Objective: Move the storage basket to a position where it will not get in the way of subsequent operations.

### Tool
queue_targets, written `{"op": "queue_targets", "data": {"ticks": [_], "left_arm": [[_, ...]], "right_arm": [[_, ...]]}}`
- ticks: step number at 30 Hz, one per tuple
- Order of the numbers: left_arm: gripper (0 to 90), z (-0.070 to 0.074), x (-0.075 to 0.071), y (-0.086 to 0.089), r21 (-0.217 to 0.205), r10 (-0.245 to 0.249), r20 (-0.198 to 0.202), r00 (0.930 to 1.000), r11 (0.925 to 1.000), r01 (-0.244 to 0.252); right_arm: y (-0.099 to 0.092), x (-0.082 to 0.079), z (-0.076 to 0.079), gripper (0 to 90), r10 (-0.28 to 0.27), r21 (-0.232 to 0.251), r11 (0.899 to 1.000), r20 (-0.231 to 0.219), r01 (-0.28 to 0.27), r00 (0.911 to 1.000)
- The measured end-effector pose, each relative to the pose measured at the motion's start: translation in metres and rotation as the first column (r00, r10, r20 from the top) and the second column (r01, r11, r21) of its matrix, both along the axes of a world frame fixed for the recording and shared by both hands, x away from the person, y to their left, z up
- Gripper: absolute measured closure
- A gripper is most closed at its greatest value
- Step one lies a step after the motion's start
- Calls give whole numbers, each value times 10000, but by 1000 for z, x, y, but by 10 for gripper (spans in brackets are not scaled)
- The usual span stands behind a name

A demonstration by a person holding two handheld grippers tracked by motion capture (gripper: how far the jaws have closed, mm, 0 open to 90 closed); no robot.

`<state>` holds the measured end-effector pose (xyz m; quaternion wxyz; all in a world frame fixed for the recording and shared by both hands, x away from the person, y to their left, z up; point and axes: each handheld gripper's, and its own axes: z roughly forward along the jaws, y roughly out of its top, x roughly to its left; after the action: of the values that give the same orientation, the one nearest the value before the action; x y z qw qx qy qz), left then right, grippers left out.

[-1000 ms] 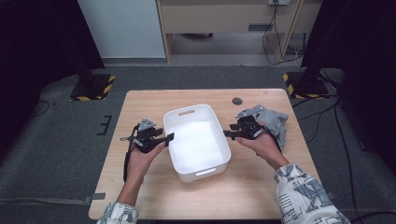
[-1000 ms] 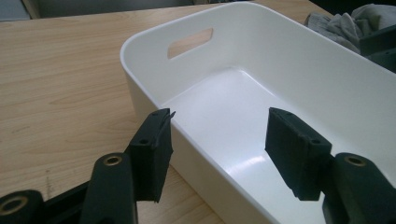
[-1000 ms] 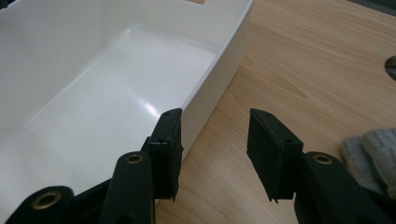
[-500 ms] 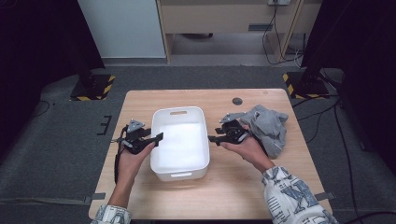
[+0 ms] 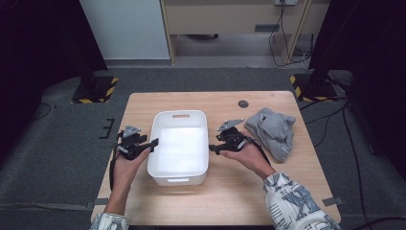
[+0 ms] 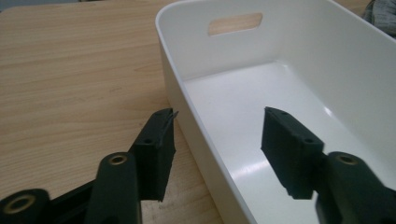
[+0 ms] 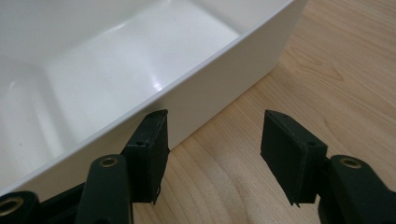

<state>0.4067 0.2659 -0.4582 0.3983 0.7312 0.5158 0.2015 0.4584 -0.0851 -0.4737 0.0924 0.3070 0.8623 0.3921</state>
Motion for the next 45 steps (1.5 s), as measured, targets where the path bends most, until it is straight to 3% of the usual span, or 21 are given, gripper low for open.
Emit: {"op": "queue_targets", "data": {"ticks": [5,11,15,21,25,31,37,45], "left_arm": [[587,-3,1,-5,485,-58,-289,9996,9988,72],[725,-8,5,-6,1075,310,-415,9987,9939,-264],[751,-10,7,-1,661,482,-407,9980,9968,-455],[768,-10,9,6,398,627,-291,9976,9973,-615],[774,-9,10,12,652,874,-254,9959,9942,-856],[774,-9,12,26,359,962,-361,9947,9948,-949],[775,-9,13,35,497,1067,-365,9936,9932,-1049],[774,-9,14,52,458,1090,-380,9933,9932,-1072]], "right_arm": [[0,-2,0,421,237,-100,9997,-28,-237,9997],[5,-4,-1,427,207,-57,9998,-49,-207,9998],[9,-4,-1,417,353,-116,9993,48,-353,9994],[2,-4,0,397,216,-137,9997,116,-214,9997],[-7,-4,1,387,10,-166,9999,183,-7,9998],[-22,-6,-1,314,-221,-229,9995,344,229,9992],[-32,-6,1,221,-543,-52,9985,488,547,9973],[-40,-12,-1,132,-559,-69,9984,573,564,9968]]}}
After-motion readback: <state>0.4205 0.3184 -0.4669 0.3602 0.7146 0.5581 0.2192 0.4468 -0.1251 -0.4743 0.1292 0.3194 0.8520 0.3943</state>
